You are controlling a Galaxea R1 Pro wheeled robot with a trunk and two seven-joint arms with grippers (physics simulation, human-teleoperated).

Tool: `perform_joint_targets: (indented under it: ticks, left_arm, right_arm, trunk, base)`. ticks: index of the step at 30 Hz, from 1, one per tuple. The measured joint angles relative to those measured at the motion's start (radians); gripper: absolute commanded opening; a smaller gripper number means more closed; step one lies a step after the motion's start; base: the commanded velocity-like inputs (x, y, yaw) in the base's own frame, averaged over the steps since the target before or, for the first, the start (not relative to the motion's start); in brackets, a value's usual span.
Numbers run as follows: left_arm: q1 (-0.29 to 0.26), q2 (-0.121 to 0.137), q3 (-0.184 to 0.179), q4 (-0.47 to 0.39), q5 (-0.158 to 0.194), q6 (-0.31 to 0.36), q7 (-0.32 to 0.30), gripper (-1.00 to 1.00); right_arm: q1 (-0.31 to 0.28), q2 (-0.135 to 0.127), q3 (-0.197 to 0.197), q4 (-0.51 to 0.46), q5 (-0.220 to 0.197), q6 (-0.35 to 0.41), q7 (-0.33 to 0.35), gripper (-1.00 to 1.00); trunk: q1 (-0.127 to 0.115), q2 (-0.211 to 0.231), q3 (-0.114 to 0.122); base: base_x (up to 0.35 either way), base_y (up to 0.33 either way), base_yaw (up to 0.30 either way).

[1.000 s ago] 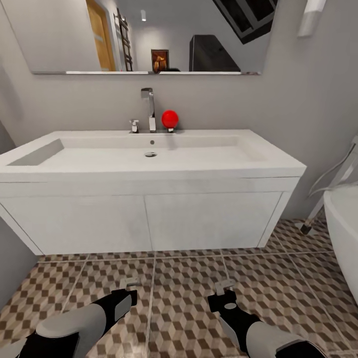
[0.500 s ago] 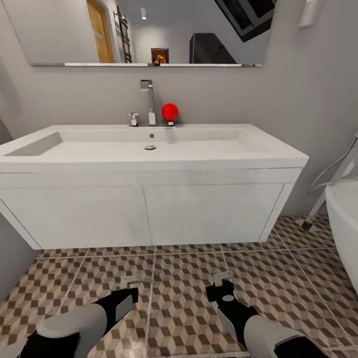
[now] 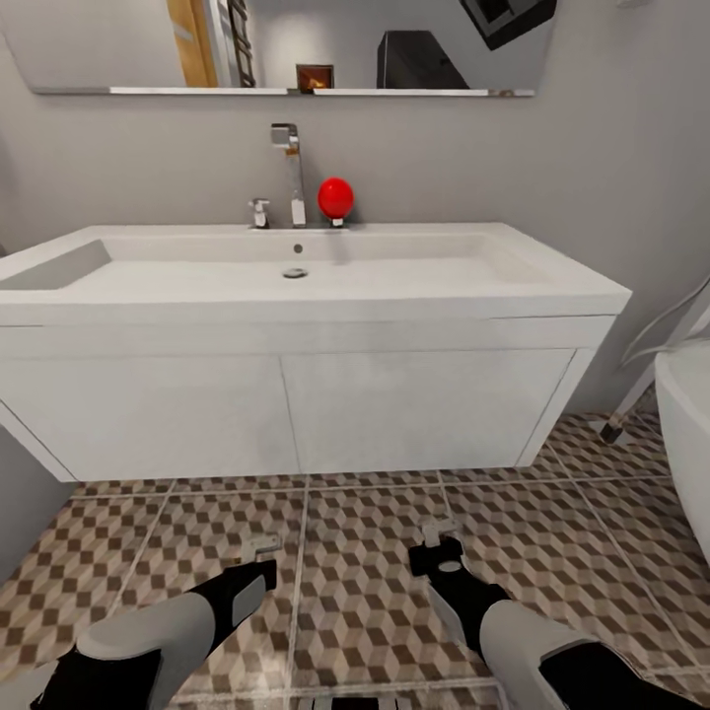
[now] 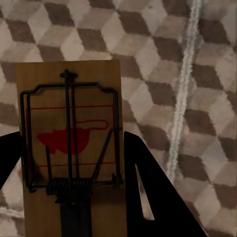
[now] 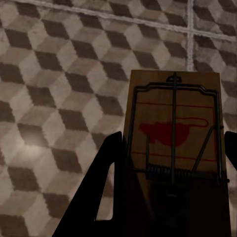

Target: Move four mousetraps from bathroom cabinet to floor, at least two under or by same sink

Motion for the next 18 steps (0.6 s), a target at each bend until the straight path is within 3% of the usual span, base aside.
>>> perform_joint_targets:
  ticks: [4, 13, 18]
  left_arm:
    - [-0.021, -0.001, 0.0, 0.0, 0.0, 0.0, 0.0, -1.0]
    - [-0.078, 0.004, 0.0, 0.005, 0.0, 0.005, 0.002, -1.0]
    - [-0.136, 0.001, 0.0, 0.004, 0.0, 0.01, 0.002, -1.0]
  right_arm:
    - [-0.033, 0.0, -0.001, -0.002, 0.003, 0.081, 0.0, -1.0]
    - [-0.102, 0.0, -0.002, -0.003, 0.003, 0.109, 0.0, -1.0]
    - [-0.146, 0.0, -0.001, -0.003, 0.003, 0.139, 0.0, -1.0]
  trunk:
    - [0.002, -0.001, -0.015]
    - [0.006, -0.003, -0.05]
    - [0.008, -0.004, -0.07]
  base:
    - [0.0, 0.0, 0.0]
    - [0.0, 0.0, 0.0]
    - [0.0, 0.0, 0.0]
